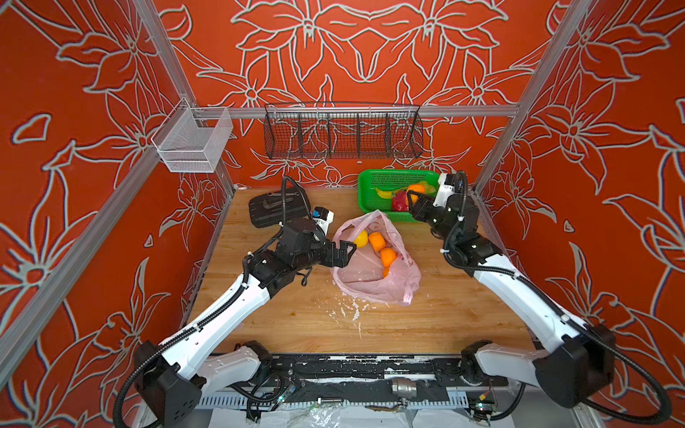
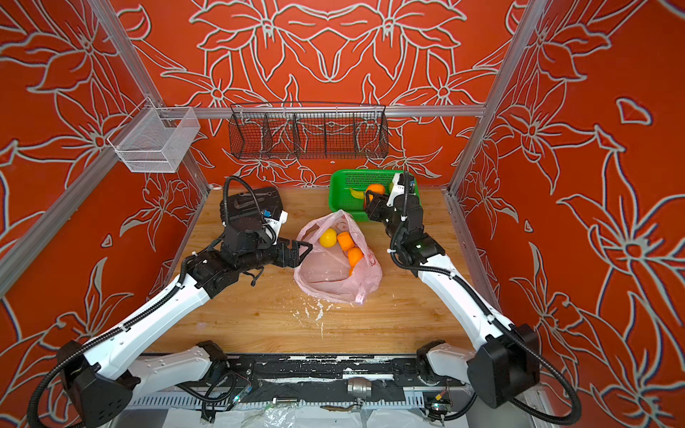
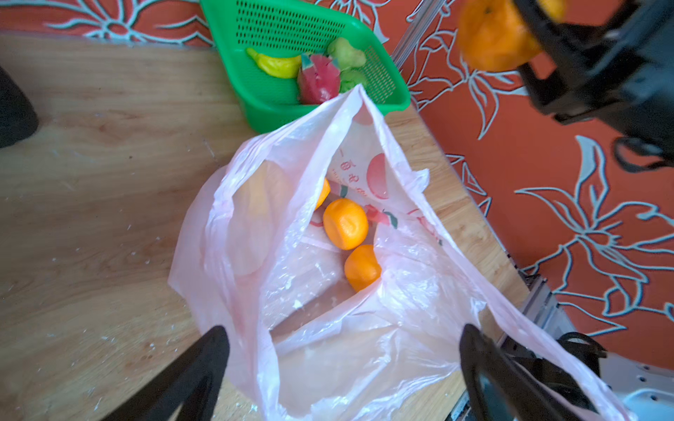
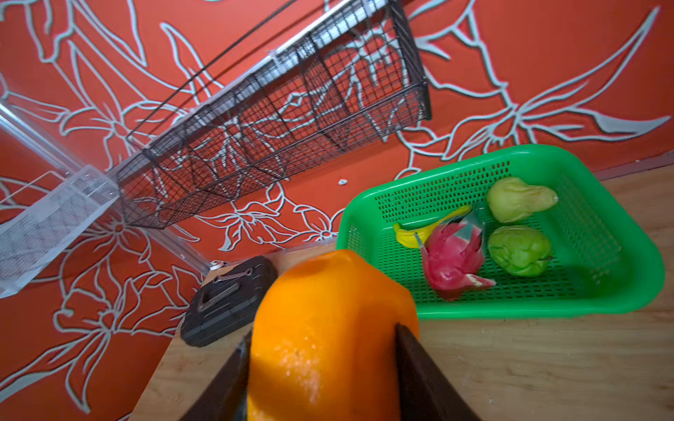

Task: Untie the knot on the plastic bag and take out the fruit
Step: 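Lift the orange out of the bag and carry it to the green basket, then open the right gripper to drop the orange into the green basket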

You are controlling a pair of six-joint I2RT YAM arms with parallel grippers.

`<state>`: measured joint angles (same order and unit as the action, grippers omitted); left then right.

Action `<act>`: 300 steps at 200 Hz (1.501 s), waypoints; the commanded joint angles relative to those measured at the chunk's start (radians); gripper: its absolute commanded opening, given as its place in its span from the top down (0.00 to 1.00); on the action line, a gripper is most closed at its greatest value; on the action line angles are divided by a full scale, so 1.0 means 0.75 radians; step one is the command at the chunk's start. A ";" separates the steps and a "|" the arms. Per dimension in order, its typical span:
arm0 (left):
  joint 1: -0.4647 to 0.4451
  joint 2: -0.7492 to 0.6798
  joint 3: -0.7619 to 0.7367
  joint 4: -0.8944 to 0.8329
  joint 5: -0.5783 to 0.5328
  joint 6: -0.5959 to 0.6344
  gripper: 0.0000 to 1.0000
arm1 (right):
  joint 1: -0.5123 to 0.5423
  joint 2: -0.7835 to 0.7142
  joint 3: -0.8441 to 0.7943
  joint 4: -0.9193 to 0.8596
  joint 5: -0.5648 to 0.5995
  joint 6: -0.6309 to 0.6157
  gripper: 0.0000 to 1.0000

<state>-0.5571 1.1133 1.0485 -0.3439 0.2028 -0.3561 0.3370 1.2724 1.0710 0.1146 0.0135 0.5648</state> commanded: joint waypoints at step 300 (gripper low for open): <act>0.029 0.835 0.644 -0.285 -0.246 0.077 0.48 | -0.131 1.657 1.500 -0.347 -0.374 0.252 0.20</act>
<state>-0.5404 1.8088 1.5467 -0.5533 0.0235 -0.3031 0.2520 2.5763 2.2581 -0.1001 -0.3096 0.7925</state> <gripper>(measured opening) 0.512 0.775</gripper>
